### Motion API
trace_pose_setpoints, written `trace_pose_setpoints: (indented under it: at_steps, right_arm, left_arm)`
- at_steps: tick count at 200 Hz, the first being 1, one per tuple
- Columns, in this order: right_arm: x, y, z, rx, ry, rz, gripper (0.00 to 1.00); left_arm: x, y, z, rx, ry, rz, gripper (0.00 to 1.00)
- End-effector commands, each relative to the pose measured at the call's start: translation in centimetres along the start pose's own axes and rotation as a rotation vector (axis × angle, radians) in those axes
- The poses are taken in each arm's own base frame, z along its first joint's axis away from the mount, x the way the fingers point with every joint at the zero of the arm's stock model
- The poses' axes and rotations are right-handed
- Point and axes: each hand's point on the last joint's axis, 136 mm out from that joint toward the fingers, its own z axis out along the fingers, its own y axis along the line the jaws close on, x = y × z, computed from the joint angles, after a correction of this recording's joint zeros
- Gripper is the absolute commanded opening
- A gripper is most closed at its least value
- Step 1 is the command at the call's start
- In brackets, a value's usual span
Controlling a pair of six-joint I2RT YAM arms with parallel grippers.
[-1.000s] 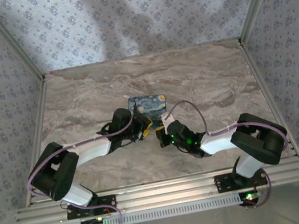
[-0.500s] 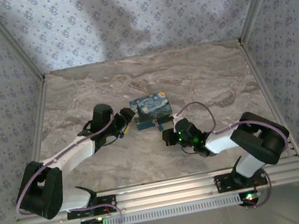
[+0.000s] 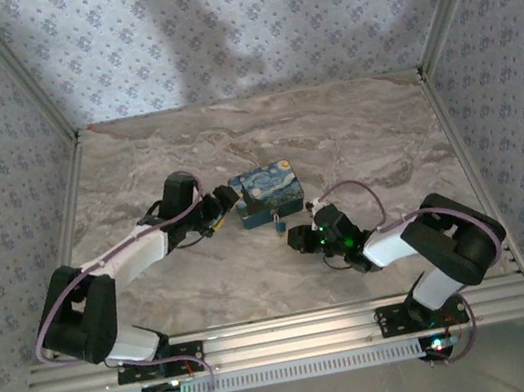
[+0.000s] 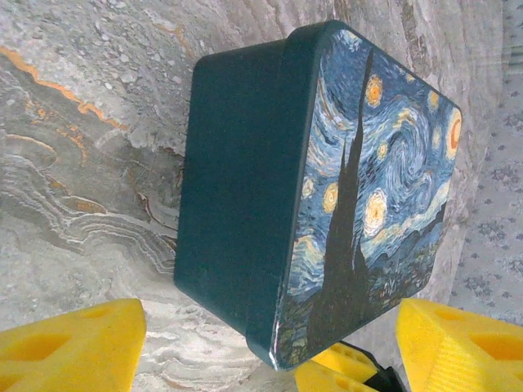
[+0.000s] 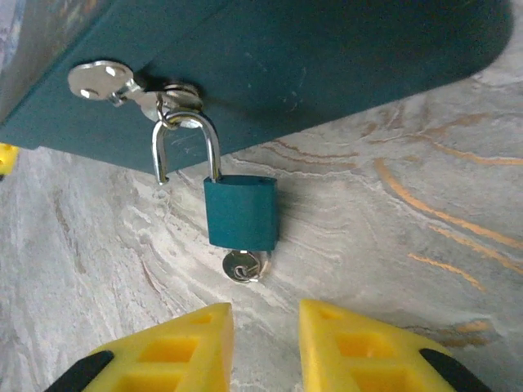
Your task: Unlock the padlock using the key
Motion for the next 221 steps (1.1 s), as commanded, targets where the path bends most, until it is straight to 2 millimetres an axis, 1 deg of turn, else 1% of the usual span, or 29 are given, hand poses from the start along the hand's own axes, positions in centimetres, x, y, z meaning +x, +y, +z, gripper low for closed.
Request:
trace_pose_setpoints:
  at_steps: [1, 25, 34, 54, 71, 85, 120, 147, 185, 221]
  right_arm:
    - [0.0, -0.9, -0.9, 0.033, 0.009, -0.037, 0.33]
    - [-1.8, 0.1, -2.0, -0.019, -0.038, -0.134, 0.45]
    - [-2.5, 0.7, -2.3, -0.058, -0.048, -0.159, 0.50]
    - [-4.0, 2.4, -2.8, -0.181, -0.056, -0.216, 0.62]
    - [-4.7, 3.5, -2.7, -0.255, -0.031, -0.225, 0.69]
    - [-4.8, 3.9, -2.2, -0.281, -0.006, -0.229, 0.73]
    - [-4.9, 3.9, -0.7, -0.294, 0.017, -0.236, 0.74]
    - [-4.7, 3.9, 0.7, -0.309, 0.041, -0.239, 0.72]
    - [-4.7, 3.8, 2.0, -0.318, 0.050, -0.259, 0.71]
    - [-4.9, 3.9, 2.9, -0.349, 0.054, -0.263, 0.71]
  left_arm:
    - [-0.2, -0.7, 0.4, 0.004, 0.024, 0.048, 0.80]
    - [-0.2, -0.8, 1.3, 0.000, 0.051, 0.061, 0.80]
    - [-0.1, -1.0, 1.6, 0.006, 0.062, 0.067, 0.80]
    - [0.0, -0.6, 2.4, -0.008, 0.078, 0.073, 0.79]
    - [0.1, -0.1, 3.0, -0.024, 0.085, 0.068, 0.77]
    - [0.3, 0.4, 3.5, -0.039, 0.095, 0.061, 0.76]
    - [0.9, 1.9, 4.0, -0.084, 0.099, 0.055, 0.73]
    - [1.5, 2.6, 4.2, -0.100, 0.106, 0.048, 0.72]
    - [1.7, 3.0, 4.4, -0.104, 0.105, 0.039, 0.71]
    - [1.8, 2.8, 4.4, -0.099, 0.109, 0.042, 0.71]
